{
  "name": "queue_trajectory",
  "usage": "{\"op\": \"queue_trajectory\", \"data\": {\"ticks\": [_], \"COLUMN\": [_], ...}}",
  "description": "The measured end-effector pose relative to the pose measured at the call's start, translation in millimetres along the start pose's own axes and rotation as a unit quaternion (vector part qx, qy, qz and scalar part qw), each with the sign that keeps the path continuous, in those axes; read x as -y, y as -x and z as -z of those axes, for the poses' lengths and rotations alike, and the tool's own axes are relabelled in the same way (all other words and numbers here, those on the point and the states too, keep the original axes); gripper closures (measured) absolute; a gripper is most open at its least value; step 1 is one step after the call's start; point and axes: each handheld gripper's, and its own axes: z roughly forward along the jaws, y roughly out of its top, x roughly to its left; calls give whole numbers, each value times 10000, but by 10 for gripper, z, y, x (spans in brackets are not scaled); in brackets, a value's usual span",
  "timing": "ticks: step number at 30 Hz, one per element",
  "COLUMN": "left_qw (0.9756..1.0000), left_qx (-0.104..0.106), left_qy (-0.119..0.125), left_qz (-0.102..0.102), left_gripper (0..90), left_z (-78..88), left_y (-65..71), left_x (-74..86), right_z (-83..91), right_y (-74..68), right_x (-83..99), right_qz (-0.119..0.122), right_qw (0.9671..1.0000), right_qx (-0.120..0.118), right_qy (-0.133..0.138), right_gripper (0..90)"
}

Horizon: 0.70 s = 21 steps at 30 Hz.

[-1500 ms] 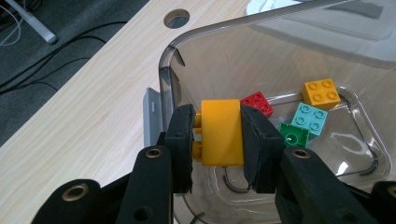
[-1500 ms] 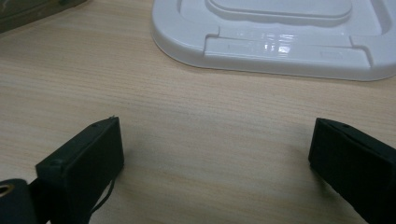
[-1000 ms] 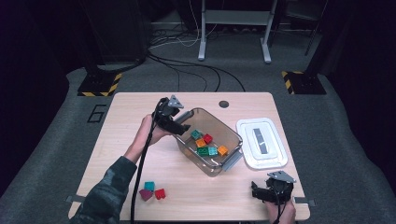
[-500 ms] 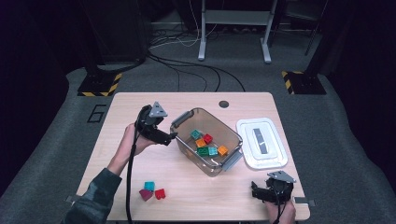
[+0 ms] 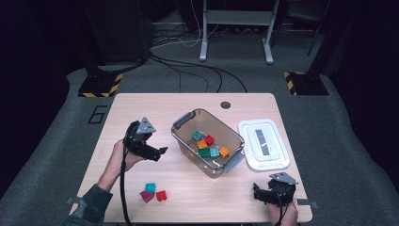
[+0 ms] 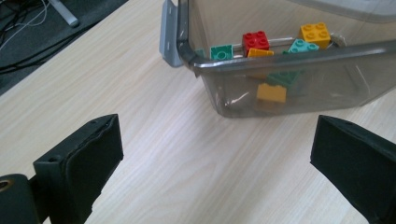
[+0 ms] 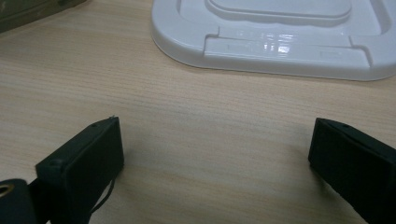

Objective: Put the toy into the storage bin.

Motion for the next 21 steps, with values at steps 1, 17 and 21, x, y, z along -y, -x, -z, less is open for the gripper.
{"op": "queue_trajectory", "data": {"ticks": [1,17,21], "left_qw": [10000,9990,9982], "left_qx": [4,21,68], "left_qy": [-30,-282,-448], "left_qz": [8,353,403], "left_gripper": [19,0,0], "left_z": [0,-65,-102], "left_y": [10,96,127], "left_x": [34,610,755], "right_z": [0,0,0], "right_y": [0,-1,-1], "right_x": [0,0,0], "right_qz": [-1,-2,-5], "right_qw": [10000,10000,10000], "right_qx": [0,4,5], "right_qy": [-1,-1,1], "right_gripper": [23,23,23]}}
